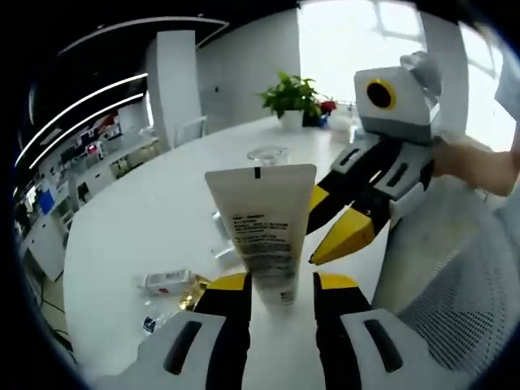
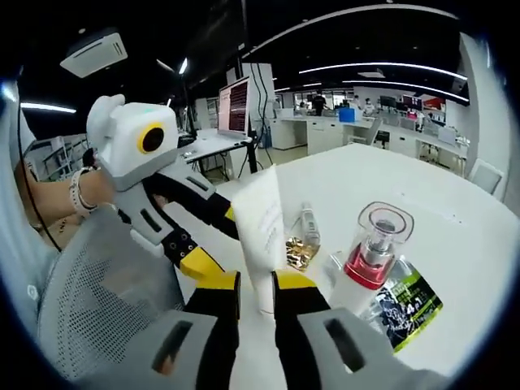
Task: Arrange the skincare products in the storage area until every visible bottle or jar stands upright without overlapping.
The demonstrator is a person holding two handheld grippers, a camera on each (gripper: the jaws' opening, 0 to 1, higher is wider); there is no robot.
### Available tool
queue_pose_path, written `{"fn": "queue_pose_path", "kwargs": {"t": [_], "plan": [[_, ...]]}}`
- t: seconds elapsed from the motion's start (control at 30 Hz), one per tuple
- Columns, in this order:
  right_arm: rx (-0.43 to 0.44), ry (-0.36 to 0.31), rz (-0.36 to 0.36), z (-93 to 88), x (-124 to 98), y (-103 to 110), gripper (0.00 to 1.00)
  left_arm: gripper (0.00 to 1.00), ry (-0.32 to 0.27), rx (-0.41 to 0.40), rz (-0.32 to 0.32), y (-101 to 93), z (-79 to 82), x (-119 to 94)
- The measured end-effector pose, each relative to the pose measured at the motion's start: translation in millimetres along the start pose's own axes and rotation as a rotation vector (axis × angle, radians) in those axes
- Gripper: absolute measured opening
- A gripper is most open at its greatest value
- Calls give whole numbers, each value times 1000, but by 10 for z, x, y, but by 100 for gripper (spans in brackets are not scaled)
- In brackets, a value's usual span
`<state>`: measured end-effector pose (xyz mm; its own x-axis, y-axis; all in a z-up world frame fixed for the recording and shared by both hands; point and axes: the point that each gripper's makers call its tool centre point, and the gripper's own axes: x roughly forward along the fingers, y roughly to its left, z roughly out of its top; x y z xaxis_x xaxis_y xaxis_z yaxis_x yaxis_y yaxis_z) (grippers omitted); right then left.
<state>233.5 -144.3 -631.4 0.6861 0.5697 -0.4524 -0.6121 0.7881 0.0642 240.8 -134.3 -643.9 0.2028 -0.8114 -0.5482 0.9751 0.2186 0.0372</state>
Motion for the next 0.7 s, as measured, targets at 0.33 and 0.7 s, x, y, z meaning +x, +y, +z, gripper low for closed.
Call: {"fn": "queue_pose_path", "kwargs": {"t": [0.33,0.7], "plan": [[-7,-13,31,73,47,90,11,27,29,54,-9,23,-11,115],[9,-43,44,183,71,99,9,19,33,87,-7,83,12,220]]}}
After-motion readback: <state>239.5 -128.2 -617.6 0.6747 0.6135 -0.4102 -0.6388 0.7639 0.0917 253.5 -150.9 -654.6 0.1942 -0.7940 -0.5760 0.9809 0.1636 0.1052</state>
